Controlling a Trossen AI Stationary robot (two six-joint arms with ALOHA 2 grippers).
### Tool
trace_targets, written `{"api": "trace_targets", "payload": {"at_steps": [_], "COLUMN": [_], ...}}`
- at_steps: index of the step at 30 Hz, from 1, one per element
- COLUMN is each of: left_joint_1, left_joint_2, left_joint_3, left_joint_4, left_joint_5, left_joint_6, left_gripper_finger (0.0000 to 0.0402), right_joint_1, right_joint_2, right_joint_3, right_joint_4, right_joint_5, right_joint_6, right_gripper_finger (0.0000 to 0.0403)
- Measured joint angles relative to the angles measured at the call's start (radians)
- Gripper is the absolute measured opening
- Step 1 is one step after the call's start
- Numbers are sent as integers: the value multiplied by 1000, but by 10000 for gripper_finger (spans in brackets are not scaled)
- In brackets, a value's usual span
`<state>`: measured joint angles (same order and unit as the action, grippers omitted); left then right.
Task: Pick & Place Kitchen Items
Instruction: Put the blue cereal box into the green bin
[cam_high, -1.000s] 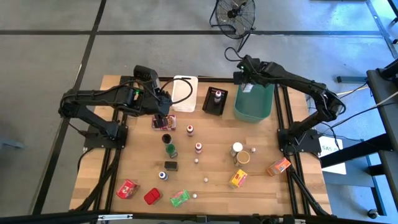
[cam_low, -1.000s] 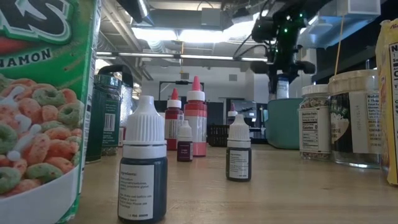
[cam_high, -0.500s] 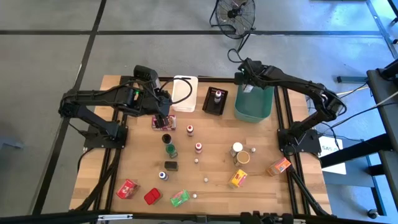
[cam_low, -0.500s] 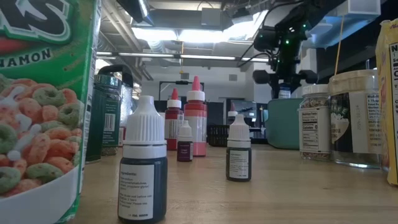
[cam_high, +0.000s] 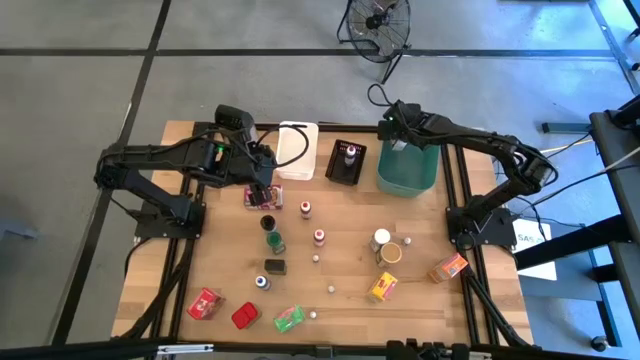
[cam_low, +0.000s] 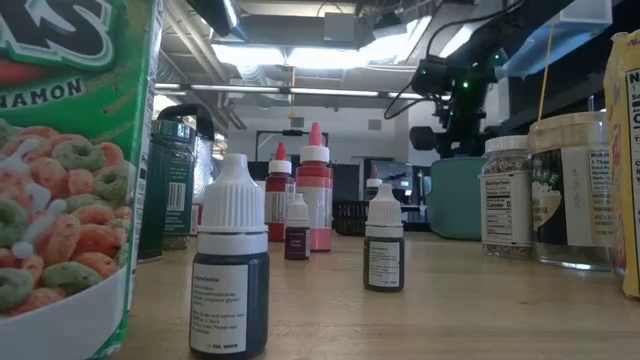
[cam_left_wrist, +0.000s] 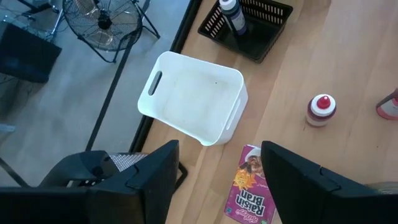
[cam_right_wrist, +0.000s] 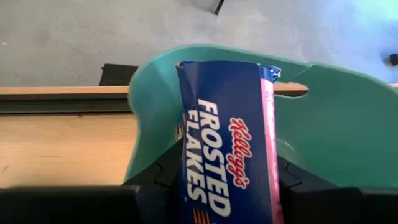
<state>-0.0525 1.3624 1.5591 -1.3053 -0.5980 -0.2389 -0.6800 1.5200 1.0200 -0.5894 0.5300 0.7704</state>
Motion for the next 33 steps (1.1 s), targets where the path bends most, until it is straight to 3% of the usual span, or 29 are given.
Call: {"api": "trace_targets", "payload": {"at_steps": [24,33], "left_joint_1": [0,0], "left_joint_2": [0,0], "left_joint_3": [0,0], "left_joint_4": [0,0], "left_joint_5": [0,0], "left_joint_6": [-12,-12], "left_gripper_finger": [223,223], "right_joint_1": [0,-1], "right_joint_2": [25,79], "right_joint_3": [-39,-38], "right_joint_4": [88,127], "right_joint_5": [0,-55], "right_joint_6": [-53,-66], "right_gripper_finger": [178,205]}}
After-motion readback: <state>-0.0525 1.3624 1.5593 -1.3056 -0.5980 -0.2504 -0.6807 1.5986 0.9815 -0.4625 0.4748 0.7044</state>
